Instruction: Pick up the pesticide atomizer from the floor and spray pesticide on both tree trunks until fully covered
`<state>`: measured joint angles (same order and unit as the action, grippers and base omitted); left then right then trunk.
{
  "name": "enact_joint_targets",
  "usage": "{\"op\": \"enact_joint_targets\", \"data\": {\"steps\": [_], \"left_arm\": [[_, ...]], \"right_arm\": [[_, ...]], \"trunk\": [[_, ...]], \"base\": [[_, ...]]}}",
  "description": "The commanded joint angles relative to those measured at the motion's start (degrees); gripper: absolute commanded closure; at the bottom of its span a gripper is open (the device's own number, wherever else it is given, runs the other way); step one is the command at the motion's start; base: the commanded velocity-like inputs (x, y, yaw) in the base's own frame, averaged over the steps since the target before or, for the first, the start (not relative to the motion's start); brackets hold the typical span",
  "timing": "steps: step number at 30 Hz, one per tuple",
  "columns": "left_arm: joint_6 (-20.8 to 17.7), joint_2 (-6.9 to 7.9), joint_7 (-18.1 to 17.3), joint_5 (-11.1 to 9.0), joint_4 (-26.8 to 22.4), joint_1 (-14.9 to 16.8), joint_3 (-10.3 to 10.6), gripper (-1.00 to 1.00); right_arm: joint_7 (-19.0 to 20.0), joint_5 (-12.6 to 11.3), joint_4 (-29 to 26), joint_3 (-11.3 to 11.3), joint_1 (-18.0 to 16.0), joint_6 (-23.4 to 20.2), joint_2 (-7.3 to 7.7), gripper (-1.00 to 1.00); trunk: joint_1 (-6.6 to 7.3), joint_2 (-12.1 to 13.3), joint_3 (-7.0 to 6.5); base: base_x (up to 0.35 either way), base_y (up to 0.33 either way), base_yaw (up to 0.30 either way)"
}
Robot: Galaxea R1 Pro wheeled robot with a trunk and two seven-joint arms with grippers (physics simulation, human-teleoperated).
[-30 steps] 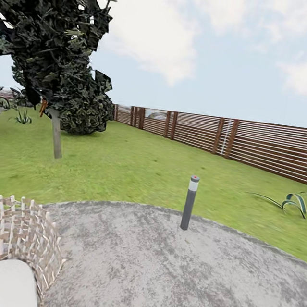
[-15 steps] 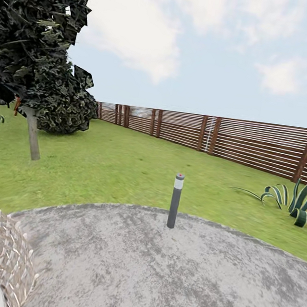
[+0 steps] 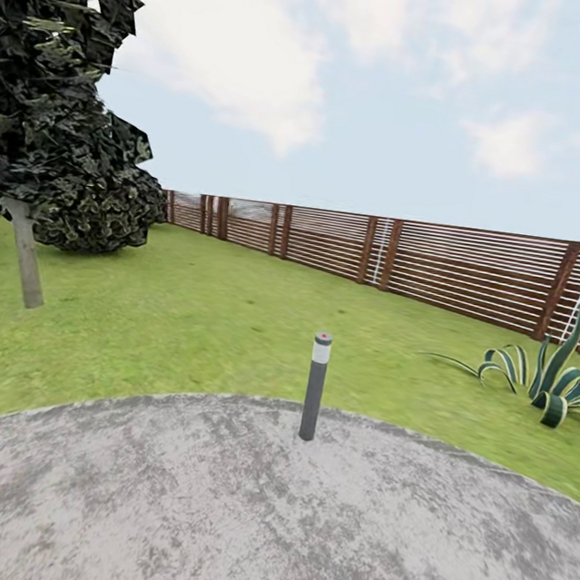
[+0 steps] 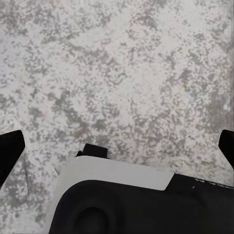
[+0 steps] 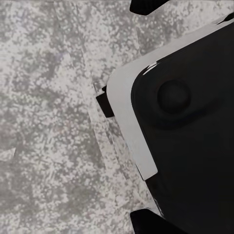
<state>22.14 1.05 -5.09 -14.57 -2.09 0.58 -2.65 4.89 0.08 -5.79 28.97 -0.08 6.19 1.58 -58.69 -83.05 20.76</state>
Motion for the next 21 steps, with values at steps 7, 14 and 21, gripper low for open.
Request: {"op": "enact_joint_targets", "data": {"steps": [7, 14, 21], "left_arm": [[0.11, 0.01, -0.53, -0.46, 0.07, 0.02, -0.25, -1.00], [0.11, 0.01, -0.53, -0.46, 0.07, 0.03, -0.25, -1.00], [0.12, 0.01, -0.53, -0.46, 0.07, 0.03, -0.25, -1.00]], "right_arm": [[0.36, 0.01, -0.01, 0.23, -0.01, 0.14, 0.00, -1.00], [0.38, 0.01, -0.01, 0.21, -0.01, 0.14, 0.00, -1.00], [0.34, 0.01, -0.01, 0.13, -0.01, 0.14, 0.00, -1.00]], "trunk": [[-0.04, -0.03, 0.05], [-0.04, -0.03, 0.05], [-0.04, -0.03, 0.05]], "base": [[0.328, -0.013, -0.028], [0.332, -0.002, -0.004], [0.332, 0.000, 0.000]]}}
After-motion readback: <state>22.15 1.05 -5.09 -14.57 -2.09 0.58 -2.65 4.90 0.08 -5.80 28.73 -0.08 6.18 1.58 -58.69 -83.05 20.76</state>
